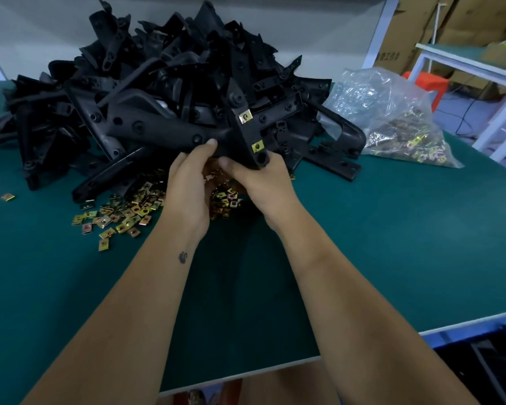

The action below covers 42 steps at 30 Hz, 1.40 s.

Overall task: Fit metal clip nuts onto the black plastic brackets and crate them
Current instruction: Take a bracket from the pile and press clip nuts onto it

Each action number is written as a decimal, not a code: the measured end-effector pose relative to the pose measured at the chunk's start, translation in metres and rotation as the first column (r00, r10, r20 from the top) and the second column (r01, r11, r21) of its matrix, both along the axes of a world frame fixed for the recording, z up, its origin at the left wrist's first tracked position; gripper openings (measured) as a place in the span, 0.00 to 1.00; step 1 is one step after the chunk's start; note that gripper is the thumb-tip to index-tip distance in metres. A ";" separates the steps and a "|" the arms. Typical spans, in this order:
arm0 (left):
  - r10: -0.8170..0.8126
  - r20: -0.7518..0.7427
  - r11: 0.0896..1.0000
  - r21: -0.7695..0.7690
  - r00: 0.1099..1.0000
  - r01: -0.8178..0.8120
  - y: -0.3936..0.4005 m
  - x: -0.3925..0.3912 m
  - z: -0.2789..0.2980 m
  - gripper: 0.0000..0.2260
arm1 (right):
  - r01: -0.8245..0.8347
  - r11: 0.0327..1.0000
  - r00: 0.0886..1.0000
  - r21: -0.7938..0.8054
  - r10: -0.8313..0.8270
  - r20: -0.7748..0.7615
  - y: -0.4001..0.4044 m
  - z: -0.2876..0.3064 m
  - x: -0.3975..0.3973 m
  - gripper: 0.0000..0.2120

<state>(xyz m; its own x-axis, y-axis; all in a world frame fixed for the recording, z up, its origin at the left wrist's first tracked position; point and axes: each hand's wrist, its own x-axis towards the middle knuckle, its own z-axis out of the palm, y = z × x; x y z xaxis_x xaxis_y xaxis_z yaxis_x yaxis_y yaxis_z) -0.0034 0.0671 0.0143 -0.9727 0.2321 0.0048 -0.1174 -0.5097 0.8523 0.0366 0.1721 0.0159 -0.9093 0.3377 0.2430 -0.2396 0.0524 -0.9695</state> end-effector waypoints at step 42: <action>-0.929 0.349 -0.250 -0.834 0.119 0.492 0.193 0.267 -0.115 0.12 | 0.775 -0.619 -0.322 -0.126 -0.558 0.765 0.144 -0.151 0.416 0.26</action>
